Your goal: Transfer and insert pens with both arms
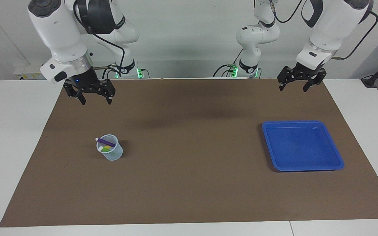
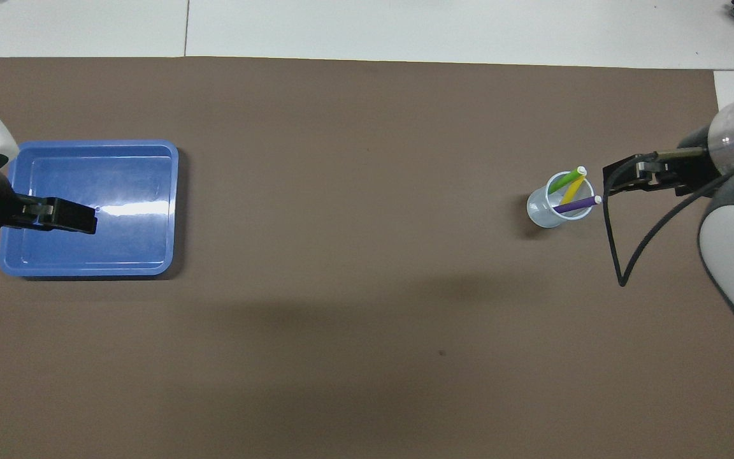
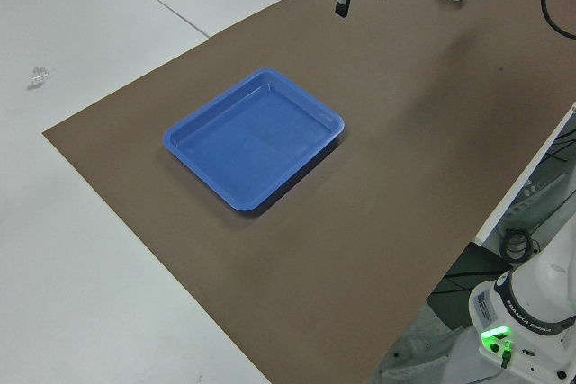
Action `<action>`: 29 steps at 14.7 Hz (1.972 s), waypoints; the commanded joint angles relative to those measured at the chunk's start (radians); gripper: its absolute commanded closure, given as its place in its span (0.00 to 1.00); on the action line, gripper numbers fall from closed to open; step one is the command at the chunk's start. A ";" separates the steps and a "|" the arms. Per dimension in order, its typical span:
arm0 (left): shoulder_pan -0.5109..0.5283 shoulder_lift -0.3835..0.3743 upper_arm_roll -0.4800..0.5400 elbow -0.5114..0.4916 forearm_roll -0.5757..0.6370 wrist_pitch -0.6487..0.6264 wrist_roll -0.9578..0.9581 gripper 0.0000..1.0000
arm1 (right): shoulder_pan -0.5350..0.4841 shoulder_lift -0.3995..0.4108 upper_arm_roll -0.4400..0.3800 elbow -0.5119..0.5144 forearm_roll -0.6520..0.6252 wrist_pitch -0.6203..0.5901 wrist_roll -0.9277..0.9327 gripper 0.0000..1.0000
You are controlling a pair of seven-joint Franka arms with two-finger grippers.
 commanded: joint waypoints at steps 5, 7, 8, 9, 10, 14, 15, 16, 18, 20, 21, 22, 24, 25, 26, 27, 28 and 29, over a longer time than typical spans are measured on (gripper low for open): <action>-0.006 -0.018 0.008 0.003 0.018 0.013 0.048 0.00 | -0.057 0.045 0.013 0.090 0.036 -0.081 -0.027 0.00; -0.007 -0.018 0.008 0.003 0.018 0.013 0.049 0.00 | -0.051 0.042 0.016 0.077 0.037 -0.055 -0.031 0.00; -0.007 -0.018 0.008 0.003 0.018 0.013 0.049 0.00 | -0.051 0.042 0.018 0.077 0.037 -0.054 -0.032 0.00; -0.006 -0.018 0.008 0.003 0.018 0.013 0.049 0.00 | -0.051 0.039 0.018 0.073 0.039 -0.054 -0.030 0.00; -0.006 -0.018 0.008 0.003 0.018 0.013 0.049 0.00 | -0.051 0.036 0.019 0.064 0.039 -0.054 -0.030 0.00; 0.001 -0.018 0.014 0.003 0.018 0.024 0.049 0.00 | -0.051 0.027 0.018 0.047 0.039 -0.055 -0.030 0.00; 0.001 -0.018 0.014 0.003 0.018 0.026 0.051 0.00 | -0.051 0.027 0.018 0.047 0.039 -0.054 -0.028 0.00; 0.001 -0.018 0.014 0.003 0.018 0.026 0.052 0.00 | -0.051 0.025 0.018 0.044 0.039 -0.054 -0.025 0.00; 0.002 -0.018 0.017 0.003 0.018 0.026 0.051 0.00 | -0.052 0.025 0.018 0.043 0.039 -0.054 -0.025 0.00; 0.001 -0.018 0.015 0.003 0.018 0.019 0.051 0.00 | -0.057 0.025 0.018 0.043 0.039 -0.055 -0.025 0.00; -0.004 -0.018 0.015 0.003 0.018 0.021 0.051 0.00 | -0.058 0.025 0.018 0.043 0.039 -0.055 -0.024 0.00; -0.004 -0.018 0.015 0.003 0.018 0.015 0.051 0.00 | -0.058 0.025 0.018 0.043 0.039 -0.055 -0.024 0.00; -0.001 -0.018 0.015 0.003 0.018 0.013 0.051 0.00 | -0.052 0.025 0.018 0.043 0.039 -0.055 -0.027 0.00; -0.001 -0.018 0.015 0.003 0.018 0.012 0.051 0.00 | -0.051 0.025 0.018 0.043 0.039 -0.055 -0.025 0.00; -0.001 -0.018 0.015 0.003 0.018 0.013 0.051 0.00 | -0.051 0.025 0.018 0.043 0.039 -0.055 -0.027 0.00; 0.001 -0.018 0.015 0.003 0.018 0.013 0.051 0.00 | -0.051 0.025 0.018 0.043 0.039 -0.055 -0.027 0.00; 0.001 -0.018 0.017 0.003 0.018 0.012 0.051 0.00 | -0.055 0.025 0.018 0.043 0.039 -0.057 -0.027 0.00; 0.007 -0.018 0.018 0.003 0.018 0.016 0.051 0.00 | -0.055 0.025 0.018 0.043 0.039 -0.061 -0.028 0.00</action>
